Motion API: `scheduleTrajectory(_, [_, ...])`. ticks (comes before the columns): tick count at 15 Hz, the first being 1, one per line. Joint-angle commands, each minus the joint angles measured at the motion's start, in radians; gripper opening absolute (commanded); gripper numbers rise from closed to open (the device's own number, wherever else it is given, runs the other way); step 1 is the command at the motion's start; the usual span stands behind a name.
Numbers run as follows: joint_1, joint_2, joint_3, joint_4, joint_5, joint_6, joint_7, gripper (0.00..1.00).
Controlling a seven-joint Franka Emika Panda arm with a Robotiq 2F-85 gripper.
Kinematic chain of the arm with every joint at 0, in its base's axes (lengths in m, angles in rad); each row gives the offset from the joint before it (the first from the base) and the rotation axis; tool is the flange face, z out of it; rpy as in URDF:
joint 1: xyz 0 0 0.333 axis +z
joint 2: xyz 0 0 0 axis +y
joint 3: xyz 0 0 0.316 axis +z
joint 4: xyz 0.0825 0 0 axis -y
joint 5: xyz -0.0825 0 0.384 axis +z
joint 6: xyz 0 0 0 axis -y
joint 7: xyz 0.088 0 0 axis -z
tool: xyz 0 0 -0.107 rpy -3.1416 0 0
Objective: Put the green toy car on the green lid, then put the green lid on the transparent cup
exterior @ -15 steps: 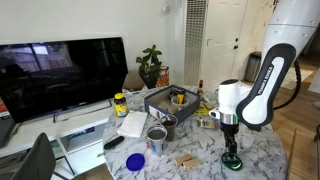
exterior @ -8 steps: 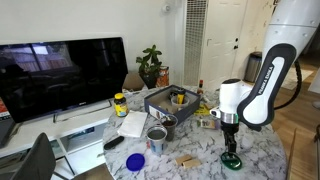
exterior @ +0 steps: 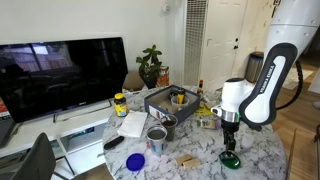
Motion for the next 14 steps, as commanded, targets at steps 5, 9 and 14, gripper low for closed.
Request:
scheduleTrajectory(5, [-0.120,-0.015,0.093,-0.052,0.014,0.045,-0.046,0.71])
scheduleTrajectory(9, [-0.161,-0.035,0.122,-0.075,0.020,0.027,-0.055,0.82])
scheduleTrajectory(14, [-0.218,-0.056,0.161,-0.109,0.038,0.025,-0.064,0.84])
